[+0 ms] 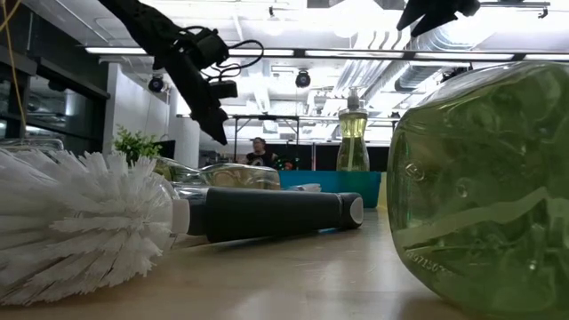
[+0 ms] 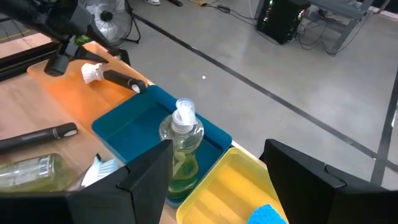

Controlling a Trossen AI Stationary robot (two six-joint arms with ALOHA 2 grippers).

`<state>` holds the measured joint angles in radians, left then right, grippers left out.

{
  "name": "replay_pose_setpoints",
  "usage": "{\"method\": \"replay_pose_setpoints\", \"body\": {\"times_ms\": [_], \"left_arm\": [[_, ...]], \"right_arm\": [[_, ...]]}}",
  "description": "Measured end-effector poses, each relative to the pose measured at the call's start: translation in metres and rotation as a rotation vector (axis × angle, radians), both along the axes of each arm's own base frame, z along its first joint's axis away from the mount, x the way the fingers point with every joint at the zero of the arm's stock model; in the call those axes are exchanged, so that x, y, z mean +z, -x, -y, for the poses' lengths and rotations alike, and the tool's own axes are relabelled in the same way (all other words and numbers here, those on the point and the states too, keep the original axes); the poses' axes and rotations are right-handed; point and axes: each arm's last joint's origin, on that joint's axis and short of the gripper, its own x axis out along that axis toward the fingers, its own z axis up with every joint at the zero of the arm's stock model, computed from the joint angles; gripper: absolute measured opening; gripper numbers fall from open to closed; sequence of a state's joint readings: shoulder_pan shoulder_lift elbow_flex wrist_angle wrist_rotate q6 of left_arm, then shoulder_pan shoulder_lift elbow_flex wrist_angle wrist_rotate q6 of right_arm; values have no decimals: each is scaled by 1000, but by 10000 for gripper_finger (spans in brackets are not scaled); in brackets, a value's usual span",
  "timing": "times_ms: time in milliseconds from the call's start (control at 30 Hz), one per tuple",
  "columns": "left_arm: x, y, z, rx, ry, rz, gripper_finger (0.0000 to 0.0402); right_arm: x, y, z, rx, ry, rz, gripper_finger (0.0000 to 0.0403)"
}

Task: Pick & Place Kitchen Sink Supplies
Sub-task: Put the cleaning brush into the orange bin

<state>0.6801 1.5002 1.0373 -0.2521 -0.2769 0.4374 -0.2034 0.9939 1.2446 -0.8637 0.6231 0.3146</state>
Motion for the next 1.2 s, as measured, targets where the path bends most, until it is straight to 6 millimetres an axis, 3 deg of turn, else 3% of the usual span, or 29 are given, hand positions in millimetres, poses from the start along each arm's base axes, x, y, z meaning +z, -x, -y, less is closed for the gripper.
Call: {"method": "replay_pose_setpoints", "body": {"times_ms": [467, 867, 1200], "left_arm": [[57, -3, 6, 26, 209, 73, 162], [56, 1, 42, 112, 612, 77, 162], [50, -15, 88, 203, 728, 48, 163]], "right_arm": [[-1, 0, -1, 26, -17, -16, 248], [-9, 5, -3, 45, -99, -73, 248], [-14, 9, -5, 52, -134, -123, 248]]}}
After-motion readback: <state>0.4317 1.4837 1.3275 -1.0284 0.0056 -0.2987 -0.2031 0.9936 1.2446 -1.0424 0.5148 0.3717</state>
